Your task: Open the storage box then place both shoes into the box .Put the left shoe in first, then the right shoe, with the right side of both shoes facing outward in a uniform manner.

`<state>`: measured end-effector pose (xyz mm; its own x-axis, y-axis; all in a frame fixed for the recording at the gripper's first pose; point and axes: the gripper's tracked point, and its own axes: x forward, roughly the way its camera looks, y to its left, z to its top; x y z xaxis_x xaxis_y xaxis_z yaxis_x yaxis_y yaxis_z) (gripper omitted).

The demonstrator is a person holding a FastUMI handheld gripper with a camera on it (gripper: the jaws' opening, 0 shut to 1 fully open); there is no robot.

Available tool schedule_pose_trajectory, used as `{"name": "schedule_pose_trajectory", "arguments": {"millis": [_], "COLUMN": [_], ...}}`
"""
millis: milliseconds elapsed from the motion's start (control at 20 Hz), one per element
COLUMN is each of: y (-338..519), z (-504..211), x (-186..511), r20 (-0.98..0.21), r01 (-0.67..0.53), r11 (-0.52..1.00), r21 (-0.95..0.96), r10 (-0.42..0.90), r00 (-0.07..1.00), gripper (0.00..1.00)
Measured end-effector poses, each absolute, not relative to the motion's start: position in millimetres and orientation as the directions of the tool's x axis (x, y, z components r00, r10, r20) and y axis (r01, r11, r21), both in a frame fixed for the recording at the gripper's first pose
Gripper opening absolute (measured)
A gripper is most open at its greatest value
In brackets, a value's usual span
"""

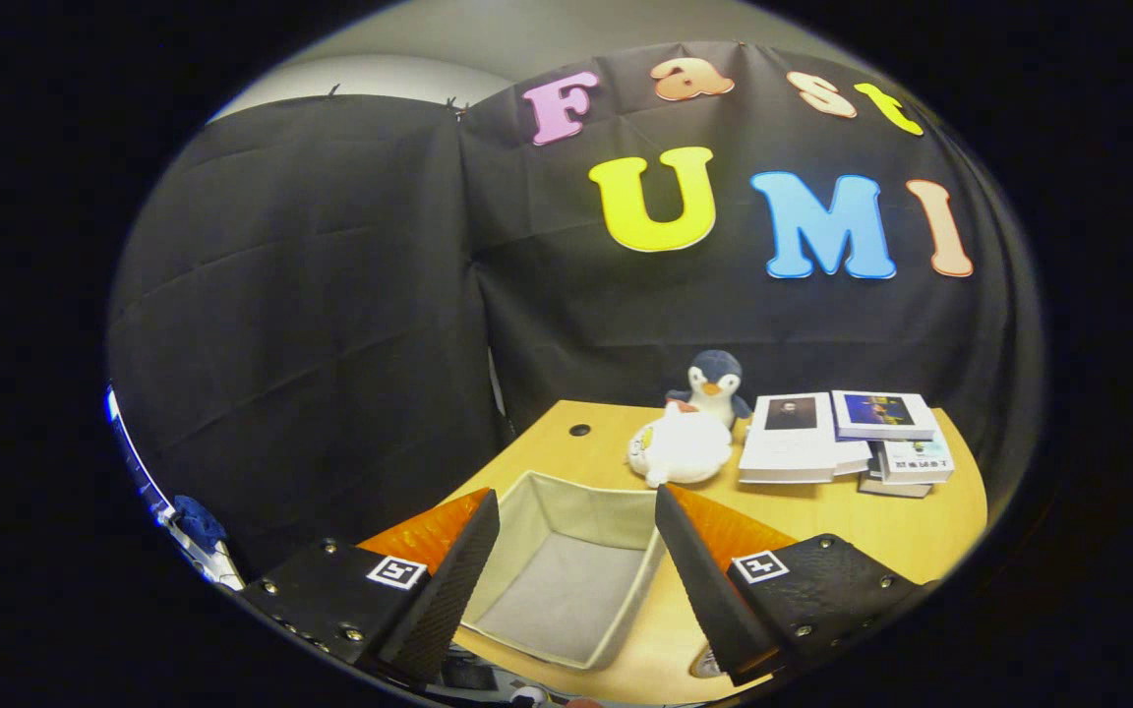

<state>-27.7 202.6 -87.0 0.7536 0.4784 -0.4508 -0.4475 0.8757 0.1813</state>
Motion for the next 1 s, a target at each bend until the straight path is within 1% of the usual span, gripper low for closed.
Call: {"name": "schedule_pose_trajectory", "arguments": {"millis": [300, 550, 750, 1000], "y": [125, 77, 48, 26], "z": [-124, -178, -223, -283], "x": [-20, -15, -16, -28], "r20": [-0.506, -0.584, -0.650, -0.754], "r01": [-0.333, -0.249, -0.184, -0.146], "r11": [0.930, 0.956, 0.969, 0.977], "r21": [0.156, 0.156, 0.166, 0.156], "r10": [0.365, 0.293, 0.248, 0.213], "r00": [0.781, 0.757, 0.718, 0.622], "gripper": [0.97, 0.98, 0.98, 0.98]}}
